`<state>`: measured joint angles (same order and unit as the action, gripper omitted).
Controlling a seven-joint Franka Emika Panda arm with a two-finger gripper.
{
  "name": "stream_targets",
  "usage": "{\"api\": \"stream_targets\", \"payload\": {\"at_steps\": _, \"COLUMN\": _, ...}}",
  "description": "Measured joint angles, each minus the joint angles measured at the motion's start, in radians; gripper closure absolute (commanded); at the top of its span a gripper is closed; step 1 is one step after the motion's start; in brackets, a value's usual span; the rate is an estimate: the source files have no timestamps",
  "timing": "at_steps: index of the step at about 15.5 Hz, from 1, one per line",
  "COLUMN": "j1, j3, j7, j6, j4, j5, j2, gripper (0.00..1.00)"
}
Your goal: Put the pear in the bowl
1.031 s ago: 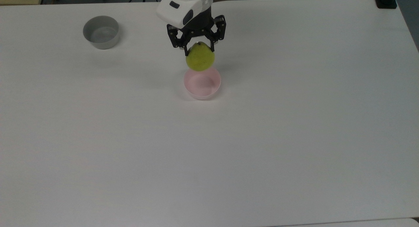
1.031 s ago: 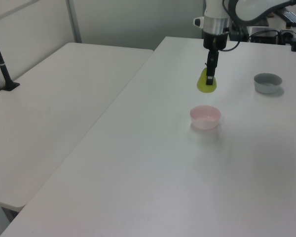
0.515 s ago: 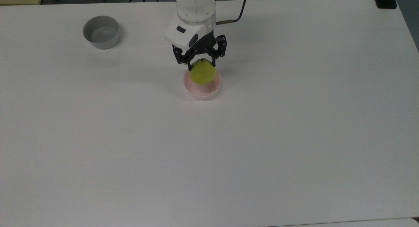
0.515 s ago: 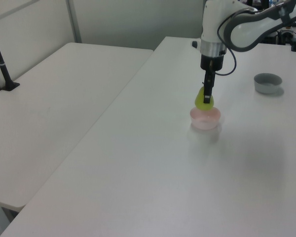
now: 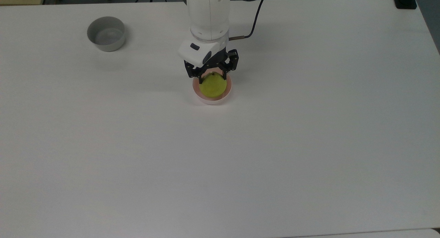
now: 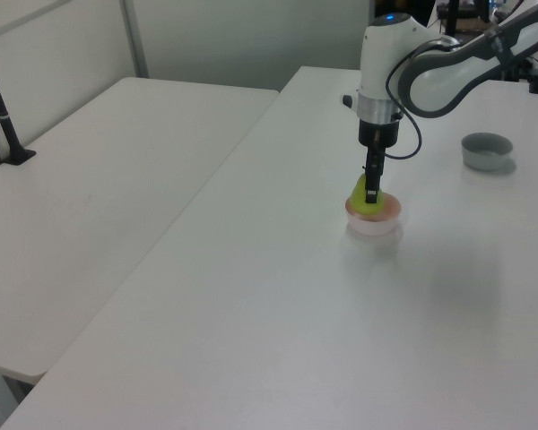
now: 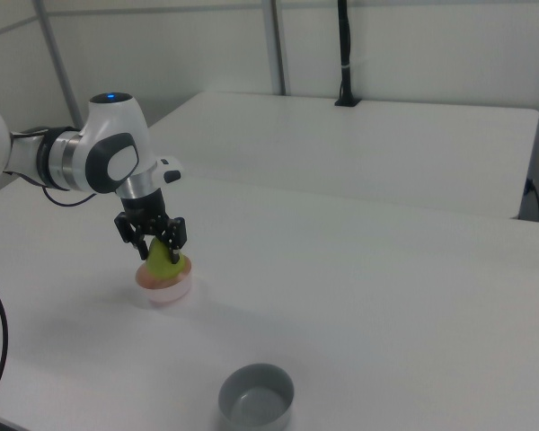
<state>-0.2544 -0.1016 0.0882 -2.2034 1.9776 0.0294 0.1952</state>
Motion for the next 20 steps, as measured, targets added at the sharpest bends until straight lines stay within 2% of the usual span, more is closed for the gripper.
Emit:
{"api": "stream_targets", "payload": {"at_steps": 3, "j1": 0.0, "j3": 0.005, "j7": 0.0, "j6": 0.0, "j4": 0.001, "j5": -0.014, "j2": 0.018, "gripper": 0.98}}
{"api": "stream_targets", "payload": {"at_steps": 5, "j1": 0.0, "j3": 0.005, "j7": 0.0, "j6": 0.0, "j4": 0.001, "j5": -0.021, "j2": 0.03, "gripper": 0.89}}
{"api": "stream_targets", "payload": {"at_steps": 6, "j1": 0.0, "j3": 0.005, "j7": 0.0, "j6": -0.002, "j4": 0.001, "j5": -0.022, "j2": 0.035, "gripper": 0.8}}
{"api": "stream_targets", "payload": {"at_steps": 7, "j1": 0.0, "j3": 0.007, "j7": 0.0, "j6": -0.008, "j4": 0.001, "j5": -0.022, "j2": 0.039, "gripper": 0.61}}
{"api": "stream_targets", "payload": {"at_steps": 8, "j1": 0.0, "j3": 0.008, "j7": 0.0, "j6": -0.011, "j4": 0.001, "j5": -0.022, "j2": 0.04, "gripper": 0.48}}
{"api": "stream_targets", "payload": {"at_steps": 11, "j1": 0.0, "j3": 0.009, "j7": -0.003, "j6": -0.011, "j4": 0.001, "j5": -0.022, "j2": 0.041, "gripper": 0.0}}
{"api": "stream_targets", "payload": {"at_steps": 20, "j1": 0.002, "j3": 0.009, "j7": -0.095, "j6": -0.002, "j4": -0.017, "j5": -0.022, "j2": 0.028, "gripper": 0.0}}
